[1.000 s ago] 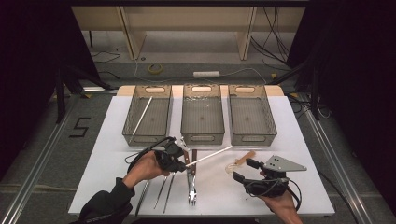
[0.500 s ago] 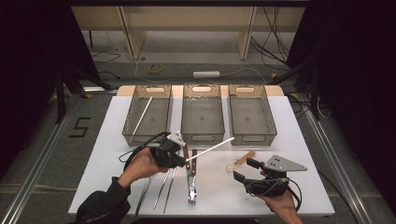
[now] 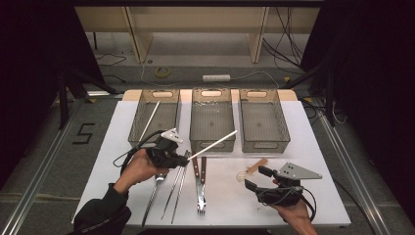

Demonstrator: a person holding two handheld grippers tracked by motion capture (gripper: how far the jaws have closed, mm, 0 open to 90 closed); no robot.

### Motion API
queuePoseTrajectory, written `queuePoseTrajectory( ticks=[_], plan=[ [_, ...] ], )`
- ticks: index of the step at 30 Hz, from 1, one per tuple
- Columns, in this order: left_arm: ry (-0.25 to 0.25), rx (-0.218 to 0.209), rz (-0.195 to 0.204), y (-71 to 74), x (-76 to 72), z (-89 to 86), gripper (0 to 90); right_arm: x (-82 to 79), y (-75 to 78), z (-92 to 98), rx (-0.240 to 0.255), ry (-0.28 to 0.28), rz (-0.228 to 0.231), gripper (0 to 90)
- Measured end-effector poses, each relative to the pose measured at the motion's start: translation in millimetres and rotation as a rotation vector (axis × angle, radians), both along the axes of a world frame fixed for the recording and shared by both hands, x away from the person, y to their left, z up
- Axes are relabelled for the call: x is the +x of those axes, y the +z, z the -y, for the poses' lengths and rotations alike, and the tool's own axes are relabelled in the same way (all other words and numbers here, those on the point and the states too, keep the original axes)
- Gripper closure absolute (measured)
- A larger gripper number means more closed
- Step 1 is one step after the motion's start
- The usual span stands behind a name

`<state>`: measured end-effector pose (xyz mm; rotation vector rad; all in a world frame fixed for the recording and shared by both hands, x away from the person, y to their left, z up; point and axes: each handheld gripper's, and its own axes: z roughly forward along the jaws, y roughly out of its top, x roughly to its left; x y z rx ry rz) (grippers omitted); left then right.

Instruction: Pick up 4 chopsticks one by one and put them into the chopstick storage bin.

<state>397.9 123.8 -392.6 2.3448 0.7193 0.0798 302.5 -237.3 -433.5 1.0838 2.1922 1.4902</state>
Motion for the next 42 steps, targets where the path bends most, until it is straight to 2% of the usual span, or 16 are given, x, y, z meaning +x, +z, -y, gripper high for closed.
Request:
queuePoseTrajectory(
  ticks=[7,18,29,39,42],
  plan=[
    [0.028,-0.014,0.009,3.7,2.4,-8.5,85.6,0.4,-0.2,0.3,0.004,-0.004,-0.004,28.3],
    [0.1,-0.056,0.04,13.6,6.8,-25.8,85.6,1.7,-0.9,1.8,0.011,-0.008,-0.007,28.3],
    [0.222,-0.087,0.092,25.0,13.3,-54.7,85.6,1.3,-0.6,1.9,0.01,-0.008,-0.006,28.3],
    [0.333,-0.107,0.102,22.0,22.3,-79.3,85.6,1.1,-0.4,1.4,0.007,-0.006,-0.004,28.3],
    [0.352,-0.114,0.103,20.6,25.3,-85.3,85.6,0.9,-0.6,1.0,0.005,-0.006,-0.007,28.3]
  ],
)
